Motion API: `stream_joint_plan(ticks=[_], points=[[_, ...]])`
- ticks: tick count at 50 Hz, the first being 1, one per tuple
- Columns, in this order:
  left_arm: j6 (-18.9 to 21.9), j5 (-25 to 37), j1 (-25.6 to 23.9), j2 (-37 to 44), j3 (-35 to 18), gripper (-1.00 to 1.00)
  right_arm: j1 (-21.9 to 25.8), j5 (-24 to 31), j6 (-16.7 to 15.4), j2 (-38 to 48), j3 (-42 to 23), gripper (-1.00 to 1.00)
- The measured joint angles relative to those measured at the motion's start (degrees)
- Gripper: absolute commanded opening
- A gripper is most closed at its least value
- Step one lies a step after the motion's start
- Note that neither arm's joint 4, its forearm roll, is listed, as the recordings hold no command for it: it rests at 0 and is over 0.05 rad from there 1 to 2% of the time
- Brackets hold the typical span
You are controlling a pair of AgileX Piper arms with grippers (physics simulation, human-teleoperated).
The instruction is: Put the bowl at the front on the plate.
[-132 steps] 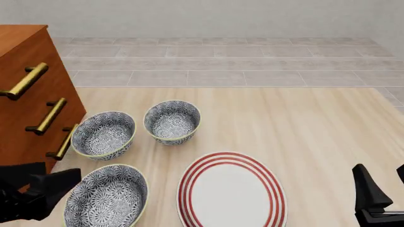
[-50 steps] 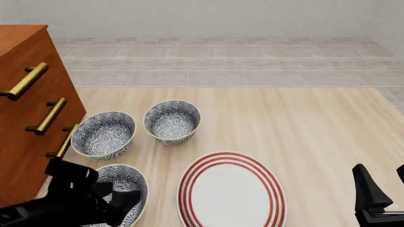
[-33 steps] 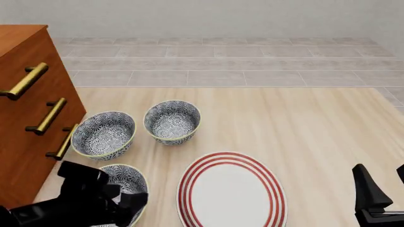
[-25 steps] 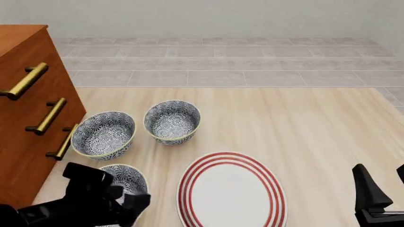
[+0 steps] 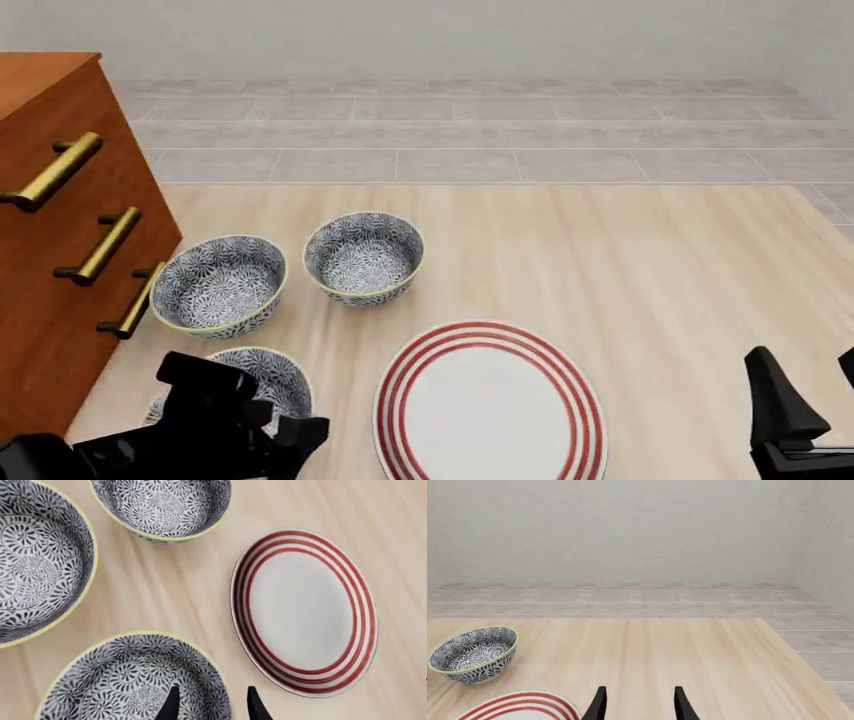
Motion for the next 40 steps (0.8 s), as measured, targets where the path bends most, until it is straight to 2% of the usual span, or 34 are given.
stream_joint_plan(ticks=[40], points=[[-0.69,-8.15,-0.22,9.10,0.56,1.00,0.00,0.00,0.00,0.01,0.00,1.00]])
